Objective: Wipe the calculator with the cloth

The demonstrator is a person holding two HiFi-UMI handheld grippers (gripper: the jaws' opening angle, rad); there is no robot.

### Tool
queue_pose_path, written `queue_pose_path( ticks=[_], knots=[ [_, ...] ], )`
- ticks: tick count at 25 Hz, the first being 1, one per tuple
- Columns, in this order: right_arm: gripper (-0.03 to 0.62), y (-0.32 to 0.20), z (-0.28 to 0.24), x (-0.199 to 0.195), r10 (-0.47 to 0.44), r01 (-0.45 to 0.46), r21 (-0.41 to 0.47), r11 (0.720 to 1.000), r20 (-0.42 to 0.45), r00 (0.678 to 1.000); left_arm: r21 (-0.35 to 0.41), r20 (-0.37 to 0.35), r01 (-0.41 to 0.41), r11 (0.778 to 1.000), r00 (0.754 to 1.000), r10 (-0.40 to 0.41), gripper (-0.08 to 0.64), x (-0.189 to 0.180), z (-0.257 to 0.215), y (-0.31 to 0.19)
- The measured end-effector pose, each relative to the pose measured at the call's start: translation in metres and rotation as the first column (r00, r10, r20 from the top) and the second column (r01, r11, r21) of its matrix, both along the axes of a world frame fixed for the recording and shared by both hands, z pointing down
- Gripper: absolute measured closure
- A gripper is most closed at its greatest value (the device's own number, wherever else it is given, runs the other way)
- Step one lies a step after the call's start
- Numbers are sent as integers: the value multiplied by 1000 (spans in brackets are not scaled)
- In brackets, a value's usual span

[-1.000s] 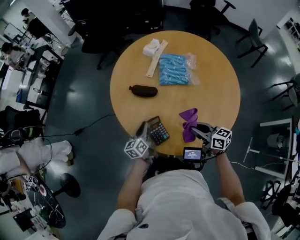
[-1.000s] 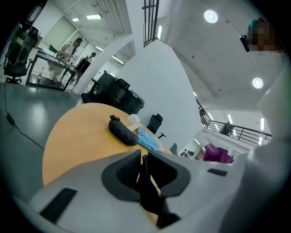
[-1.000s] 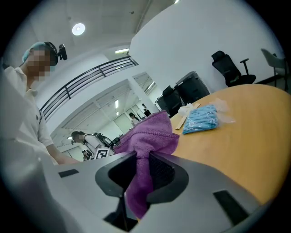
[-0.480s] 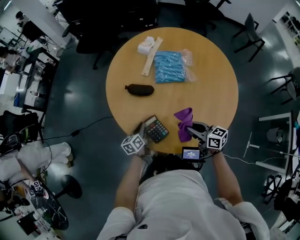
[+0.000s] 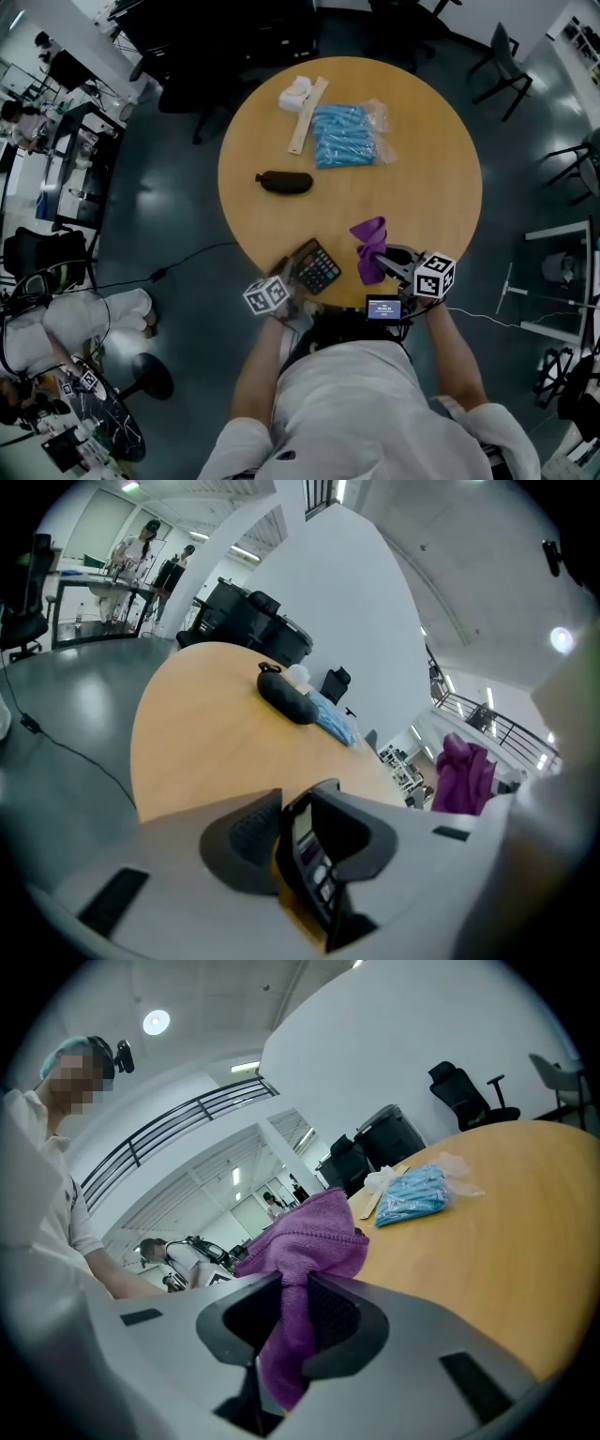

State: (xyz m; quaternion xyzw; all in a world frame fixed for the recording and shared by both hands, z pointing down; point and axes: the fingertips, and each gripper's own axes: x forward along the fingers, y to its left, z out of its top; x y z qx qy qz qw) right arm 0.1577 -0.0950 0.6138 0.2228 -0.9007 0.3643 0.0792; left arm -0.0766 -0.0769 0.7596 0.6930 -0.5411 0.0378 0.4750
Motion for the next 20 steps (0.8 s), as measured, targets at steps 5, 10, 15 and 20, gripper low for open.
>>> queue_pose_path(
  ticks=[5,10,15,20],
  knots=[
    [512,4,5,-3,4,-4,-4,1000,-13,1000,-66,154,-31,997,987,41,469,-7,11,8],
    [511,3,10,-5,24,-25,-12,1000,-58,998,-69,268,-43,997,962,60,459,-12,4,8],
    [511,-6,16,-6,45,-46,-5,999,-129,991,-9,239,3,1000,971,-1,459,-21,-18,16],
    [511,-20,46,-18,19,-25,-14,1000,-332,943,85,216,35,996,975,-53,459,-31,-58,40]
  ],
)
